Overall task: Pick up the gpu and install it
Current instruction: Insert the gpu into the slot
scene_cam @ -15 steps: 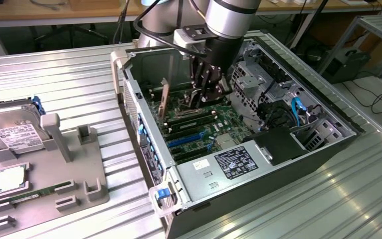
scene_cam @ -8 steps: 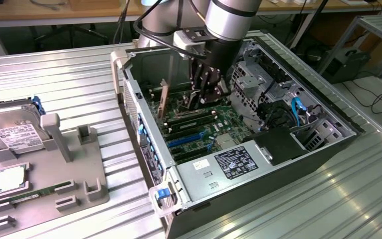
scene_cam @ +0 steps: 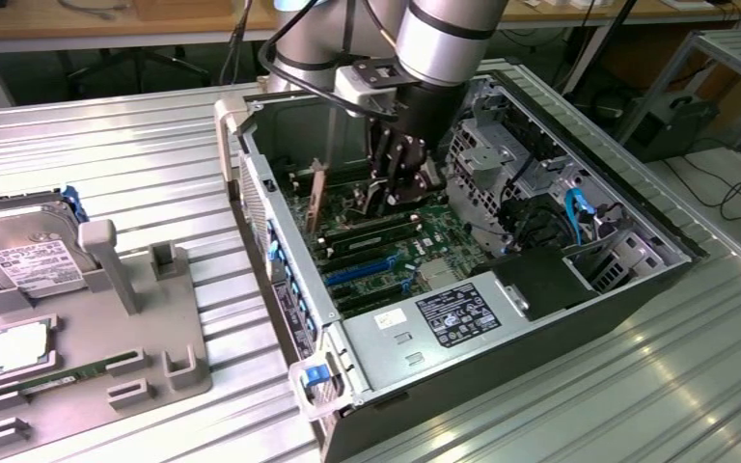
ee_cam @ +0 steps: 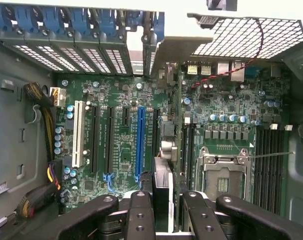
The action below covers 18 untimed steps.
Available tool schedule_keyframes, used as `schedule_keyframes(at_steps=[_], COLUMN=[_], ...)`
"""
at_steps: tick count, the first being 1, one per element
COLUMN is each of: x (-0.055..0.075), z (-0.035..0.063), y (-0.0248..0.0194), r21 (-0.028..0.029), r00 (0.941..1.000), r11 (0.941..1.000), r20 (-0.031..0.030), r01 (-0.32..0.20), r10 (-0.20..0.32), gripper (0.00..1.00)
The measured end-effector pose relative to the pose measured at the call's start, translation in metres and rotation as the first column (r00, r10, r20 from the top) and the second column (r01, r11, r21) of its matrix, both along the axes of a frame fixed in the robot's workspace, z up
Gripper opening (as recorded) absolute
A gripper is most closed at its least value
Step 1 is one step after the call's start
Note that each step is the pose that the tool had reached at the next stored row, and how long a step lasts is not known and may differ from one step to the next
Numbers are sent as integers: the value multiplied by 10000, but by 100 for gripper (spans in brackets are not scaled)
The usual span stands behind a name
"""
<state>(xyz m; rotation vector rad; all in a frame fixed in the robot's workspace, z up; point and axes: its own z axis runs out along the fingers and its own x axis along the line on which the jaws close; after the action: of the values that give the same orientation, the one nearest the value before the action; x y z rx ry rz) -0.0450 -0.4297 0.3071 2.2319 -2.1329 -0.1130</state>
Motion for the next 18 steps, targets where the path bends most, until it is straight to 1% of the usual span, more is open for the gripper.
schedule_keyframes(at_steps=[3, 6, 7, 8, 9, 11, 12, 13, 14, 16, 17, 18], x=[-10, -9, -10, -11, -10, -10, -10, -10, -9, -9, -9, -10], z=[-16, -67, -78, -82, -83, -88, -92, -95, -101, -119, -148, -164], y=[0, 1, 2, 1, 1, 1, 2, 2, 2, 2, 2, -17], r21=[2, -1, 2, -2, -4, 0, 2, -1, 1, 0, -1, 2], r00=[10000, 10000, 10000, 10000, 9999, 9995, 9993, 9991, 9989, 9984, 9966, 9962], r11=[10000, 10000, 10000, 10000, 10000, 10000, 10000, 10000, 10000, 9994, 9976, 9972], r20=[1, 0, 12, 52, 122, 306, 386, 435, 458, 460, 460, 460], r01=[0, -3, -3, 0, -1, -2, -2, 7, 44, 344, 686, 744], r10=[0, 3, 3, 0, 2, 2, 2, -7, -44, -344, -685, -744], gripper=[27, 27, 27, 27, 27, 27, 27, 27, 27, 27, 27, 27])
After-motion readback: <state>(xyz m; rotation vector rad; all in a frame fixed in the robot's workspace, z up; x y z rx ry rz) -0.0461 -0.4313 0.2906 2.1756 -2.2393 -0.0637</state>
